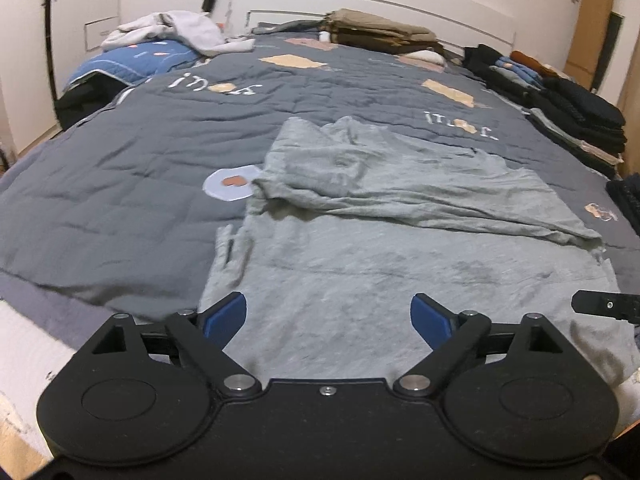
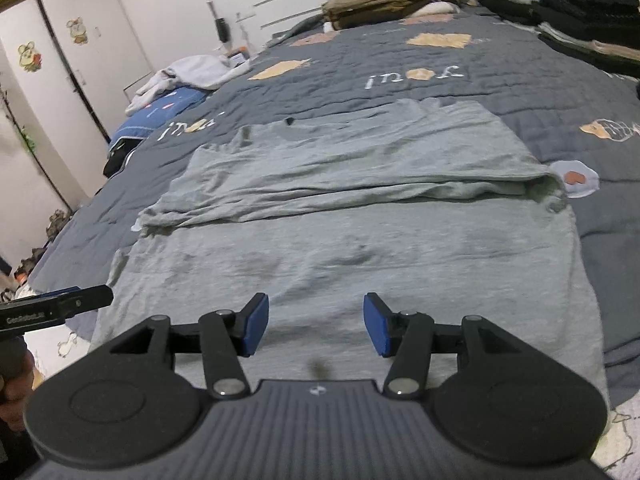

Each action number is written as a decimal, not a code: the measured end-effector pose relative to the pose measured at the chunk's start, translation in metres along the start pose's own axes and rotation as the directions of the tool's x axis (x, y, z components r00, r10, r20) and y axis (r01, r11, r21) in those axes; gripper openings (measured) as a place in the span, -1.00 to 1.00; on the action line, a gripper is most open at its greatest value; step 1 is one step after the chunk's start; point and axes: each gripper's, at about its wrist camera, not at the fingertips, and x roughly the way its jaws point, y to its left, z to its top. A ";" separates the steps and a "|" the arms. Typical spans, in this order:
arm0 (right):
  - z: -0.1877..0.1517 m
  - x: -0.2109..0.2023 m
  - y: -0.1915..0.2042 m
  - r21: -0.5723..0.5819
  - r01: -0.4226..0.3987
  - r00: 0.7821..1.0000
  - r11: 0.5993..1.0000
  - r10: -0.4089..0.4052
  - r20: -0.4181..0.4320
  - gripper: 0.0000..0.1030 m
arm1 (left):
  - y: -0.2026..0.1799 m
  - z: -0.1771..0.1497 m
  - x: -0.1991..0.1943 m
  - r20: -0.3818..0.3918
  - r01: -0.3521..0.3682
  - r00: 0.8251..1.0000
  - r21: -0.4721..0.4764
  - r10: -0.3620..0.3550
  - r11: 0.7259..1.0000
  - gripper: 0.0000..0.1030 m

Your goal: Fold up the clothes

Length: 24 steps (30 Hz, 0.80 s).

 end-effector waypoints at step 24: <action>0.006 0.031 0.084 -0.125 -0.118 0.993 0.985 0.115 -0.028 0.02 | 0.062 -0.010 -0.021 0.033 -0.139 0.990 -0.043 0.141 0.989 0.72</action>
